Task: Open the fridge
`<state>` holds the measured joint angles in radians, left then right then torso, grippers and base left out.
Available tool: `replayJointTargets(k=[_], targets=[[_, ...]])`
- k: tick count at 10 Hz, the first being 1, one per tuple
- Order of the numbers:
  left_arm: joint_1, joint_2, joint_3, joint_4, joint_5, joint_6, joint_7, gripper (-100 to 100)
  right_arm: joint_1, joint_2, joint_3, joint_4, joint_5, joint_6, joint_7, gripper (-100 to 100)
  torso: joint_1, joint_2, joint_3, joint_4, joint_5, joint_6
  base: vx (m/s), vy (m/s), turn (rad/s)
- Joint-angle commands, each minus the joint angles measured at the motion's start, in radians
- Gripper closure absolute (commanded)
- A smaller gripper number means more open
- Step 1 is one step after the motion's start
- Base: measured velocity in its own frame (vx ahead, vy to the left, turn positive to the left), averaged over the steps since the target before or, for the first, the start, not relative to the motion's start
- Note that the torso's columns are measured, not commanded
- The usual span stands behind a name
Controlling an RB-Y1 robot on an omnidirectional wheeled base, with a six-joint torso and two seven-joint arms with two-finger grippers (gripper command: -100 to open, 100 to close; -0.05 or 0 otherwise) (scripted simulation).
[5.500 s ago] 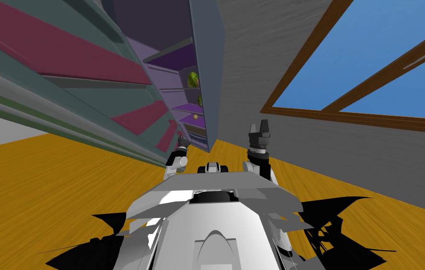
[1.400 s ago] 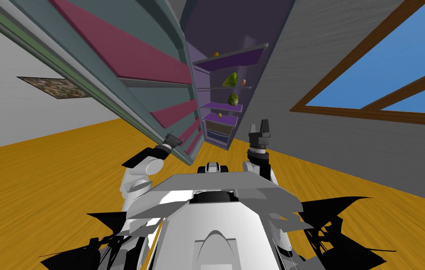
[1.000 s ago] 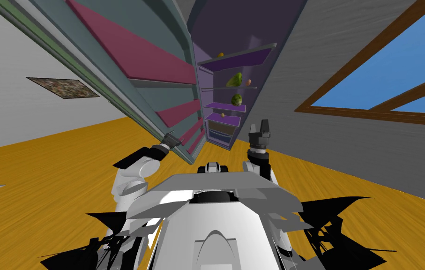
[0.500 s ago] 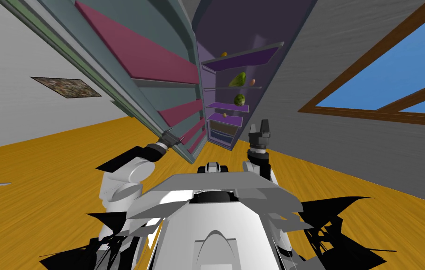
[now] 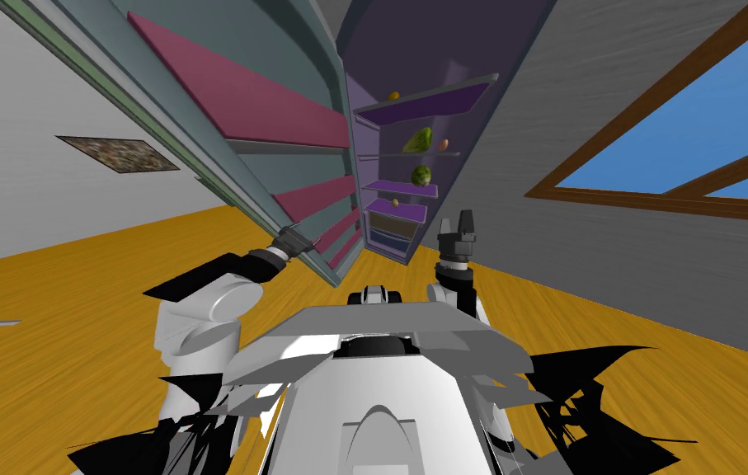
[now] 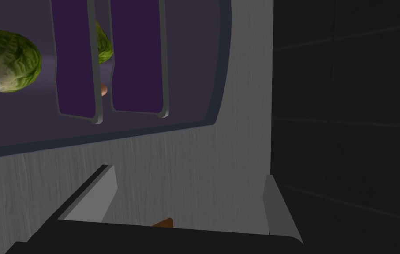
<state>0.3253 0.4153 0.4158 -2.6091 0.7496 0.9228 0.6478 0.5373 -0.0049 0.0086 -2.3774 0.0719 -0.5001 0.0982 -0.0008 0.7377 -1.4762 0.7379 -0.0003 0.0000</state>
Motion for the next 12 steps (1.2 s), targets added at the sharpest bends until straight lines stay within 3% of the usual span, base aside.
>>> replayJointTargets(k=[1, 5, 6, 7, 12], targets=[[-0.026, 0.047, 0.059, 0.0, 0.051, 0.035, 0.035, -100, 0.0, 0.0, 0.0, 0.0, 0.0, 0.0, 0.0, 0, 0.001, 0.0, 0.0, 0.0, 0.0, 0.0, 0.003, -0.031, 0.005], [-0.069, 0.117, 0.147, -0.006, 0.121, 0.094, 0.091, -100, 0.0, 0.0, 0.0, 0.0, 0.0, 0.0, 0.0, 0, 0.001, 0.001, 0.0, 0.0, 0.0, 0.0, 0.002, -0.027, 0.005], [-0.061, 0.103, 0.13, -0.008, 0.106, 0.084, 0.082, -100, 0.0, 0.0, 0.0, 0.0, 0.0, 0.0, 0.0, 0, 0.001, 0.0, 0.0, 0.0, 0.0, 0.0, 0.002, -0.013, 0.002], [-0.061, 0.104, 0.132, -0.008, 0.108, 0.087, 0.084, 0, 0.0, 0.0, 0.0, 0.0, 0.0, 0.0, 0.0, 0, 0.001, 0.0, 0.0, 0.0, 0.0, 0.0, 0.0, 0.0, 0.0], [-0.061, 0.104, 0.132, -0.008, 0.108, 0.087, 0.084, 0, 0.0, 0.0, 0.0, 0.0, 0.0, 0.0, 0.0, 0, 0.001, 0.0, 0.0, 0.0, 0.0, 0.0, 0.0, 0.0, 0.0]])
